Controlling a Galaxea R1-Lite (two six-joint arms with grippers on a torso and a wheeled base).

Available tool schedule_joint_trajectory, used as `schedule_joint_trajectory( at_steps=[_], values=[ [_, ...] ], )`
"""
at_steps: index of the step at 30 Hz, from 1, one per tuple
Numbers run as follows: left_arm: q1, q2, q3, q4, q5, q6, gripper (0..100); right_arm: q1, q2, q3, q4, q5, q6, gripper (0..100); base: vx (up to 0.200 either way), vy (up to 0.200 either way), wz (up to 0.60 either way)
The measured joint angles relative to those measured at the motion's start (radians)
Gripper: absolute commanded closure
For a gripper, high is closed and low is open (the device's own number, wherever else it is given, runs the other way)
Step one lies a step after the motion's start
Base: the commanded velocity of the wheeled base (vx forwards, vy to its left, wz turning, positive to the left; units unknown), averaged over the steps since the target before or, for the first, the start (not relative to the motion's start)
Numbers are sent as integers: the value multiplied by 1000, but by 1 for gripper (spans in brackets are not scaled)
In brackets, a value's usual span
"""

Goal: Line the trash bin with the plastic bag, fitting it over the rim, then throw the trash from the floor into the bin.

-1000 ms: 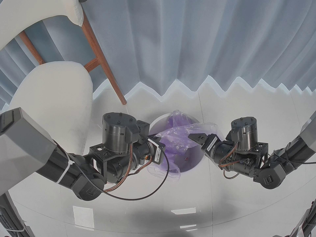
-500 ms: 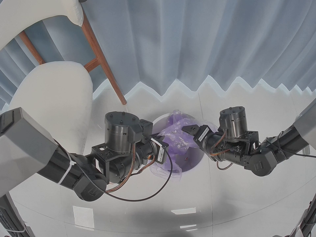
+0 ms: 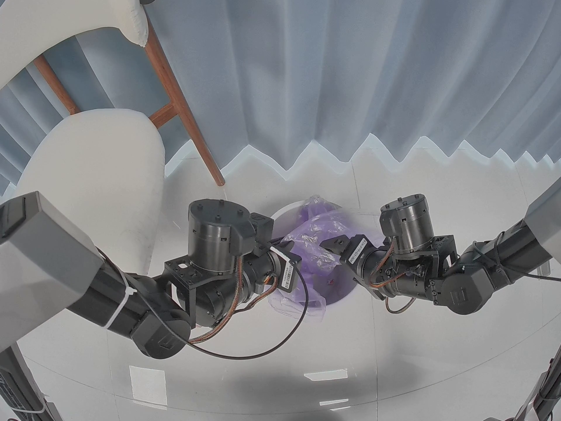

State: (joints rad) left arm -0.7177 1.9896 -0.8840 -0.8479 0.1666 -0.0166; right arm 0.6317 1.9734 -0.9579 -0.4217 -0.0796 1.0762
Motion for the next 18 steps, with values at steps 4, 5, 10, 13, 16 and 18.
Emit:
schedule_joint_trajectory(
  at_steps=[4,5,10,13,16,18],
  values=[
    [1,1,0,0,0,0,100,0,-4,-2,-2,0,4,0,0,0,0],
    [1,1,0,0,0,0,100,1,-5,-6,-3,-1,4,0,0,0,0],
    [1,3,2,0,0,0,100,1,-14,-39,1,-13,4,0,0,0,0],
    [1,3,4,0,-1,0,100,15,-20,-45,3,-20,4,0,0,0,0],
    [1,3,10,0,-2,0,100,27,-20,-41,1,-50,5,100,0,0,0],
    [0,3,18,-1,-5,0,100,30,-19,-37,-7,-81,4,100,0,0,0]
  ],
)
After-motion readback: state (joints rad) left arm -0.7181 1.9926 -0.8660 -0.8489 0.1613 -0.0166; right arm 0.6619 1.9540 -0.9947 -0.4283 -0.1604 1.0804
